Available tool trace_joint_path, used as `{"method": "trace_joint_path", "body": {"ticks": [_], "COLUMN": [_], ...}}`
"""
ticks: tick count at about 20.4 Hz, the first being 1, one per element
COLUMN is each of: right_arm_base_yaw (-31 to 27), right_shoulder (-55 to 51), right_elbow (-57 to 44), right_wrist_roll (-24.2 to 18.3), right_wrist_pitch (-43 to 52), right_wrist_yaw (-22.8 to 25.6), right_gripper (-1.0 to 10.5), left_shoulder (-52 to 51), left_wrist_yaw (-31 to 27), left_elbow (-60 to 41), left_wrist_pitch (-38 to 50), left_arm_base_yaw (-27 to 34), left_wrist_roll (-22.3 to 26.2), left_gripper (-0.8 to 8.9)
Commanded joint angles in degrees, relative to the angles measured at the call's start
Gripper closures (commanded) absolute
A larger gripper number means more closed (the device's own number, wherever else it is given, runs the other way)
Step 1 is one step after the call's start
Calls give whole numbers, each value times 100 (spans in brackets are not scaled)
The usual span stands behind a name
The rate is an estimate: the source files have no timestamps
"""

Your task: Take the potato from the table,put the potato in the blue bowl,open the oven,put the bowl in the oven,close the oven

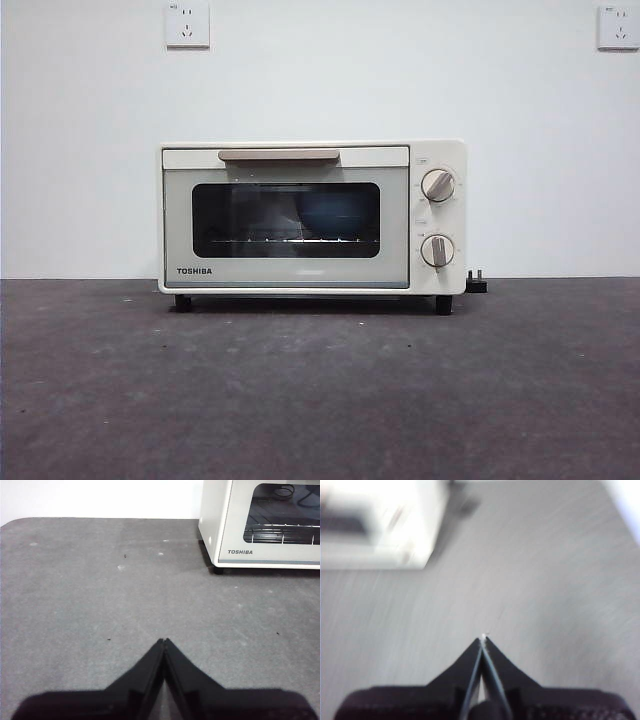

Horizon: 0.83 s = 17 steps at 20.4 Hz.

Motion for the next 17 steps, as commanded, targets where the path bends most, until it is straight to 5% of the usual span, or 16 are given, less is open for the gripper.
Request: {"method": "trace_joint_path", "body": {"ticks": [1, 4, 6, 17], "right_arm_base_yaw": [-796, -1786, -2343, -2914], "right_shoulder": [-293, -660, -909, -2098], "right_elbow": [-750, -2070, -2959, -5451], "right_wrist_roll": [-514, -1102, -1211, -1235], "right_wrist_pitch": [1165, 3270, 4531, 6085], "right_wrist_yaw": [-476, -2463, -3305, -2765], "right_gripper": [946, 946, 946, 946], "left_shoulder": [26, 26, 28, 35], "left_wrist_yaw": [4, 4, 4, 4], "left_elbow": [-52, -52, -52, -52], "left_wrist_pitch": [66, 66, 66, 66], "left_arm_base_yaw": [11, 11, 11, 11], "left_wrist_roll": [-28, -26, -28, -28], "left_gripper": [817, 817, 817, 817]}}
